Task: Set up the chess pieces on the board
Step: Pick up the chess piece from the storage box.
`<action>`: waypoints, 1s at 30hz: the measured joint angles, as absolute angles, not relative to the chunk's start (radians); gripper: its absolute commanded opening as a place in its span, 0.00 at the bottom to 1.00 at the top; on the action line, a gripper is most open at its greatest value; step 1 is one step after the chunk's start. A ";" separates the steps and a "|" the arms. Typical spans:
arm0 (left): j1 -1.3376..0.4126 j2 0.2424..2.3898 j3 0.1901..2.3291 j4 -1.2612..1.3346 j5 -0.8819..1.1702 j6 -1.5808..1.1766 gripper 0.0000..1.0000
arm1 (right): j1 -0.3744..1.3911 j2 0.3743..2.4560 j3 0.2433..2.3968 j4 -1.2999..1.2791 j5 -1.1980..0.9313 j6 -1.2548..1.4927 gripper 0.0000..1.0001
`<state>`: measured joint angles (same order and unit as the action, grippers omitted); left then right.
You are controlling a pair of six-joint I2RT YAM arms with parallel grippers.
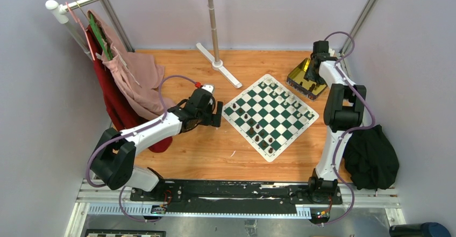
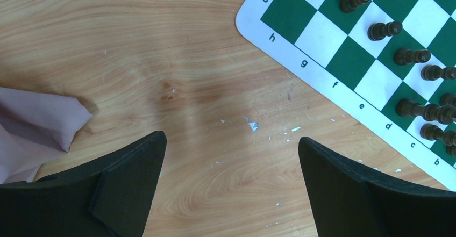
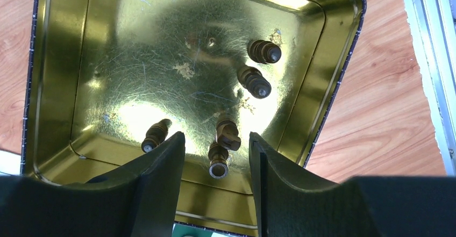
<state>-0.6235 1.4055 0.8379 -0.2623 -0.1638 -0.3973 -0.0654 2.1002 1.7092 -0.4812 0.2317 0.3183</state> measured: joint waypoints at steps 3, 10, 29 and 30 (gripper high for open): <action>-0.624 1.414 0.839 -0.262 -0.162 -0.400 1.00 | -0.065 2.108 1.712 -0.477 0.230 0.316 0.51; -0.624 1.422 0.840 -0.262 -0.160 -0.405 1.00 | -0.067 2.127 1.712 -0.473 0.228 0.316 0.51; -0.623 1.433 0.840 -0.255 -0.156 -0.405 1.00 | -0.070 2.131 1.695 -0.463 0.224 0.313 0.40; -0.623 1.434 0.840 -0.255 -0.155 -0.405 1.00 | -0.071 2.131 1.695 -0.463 0.224 0.313 0.39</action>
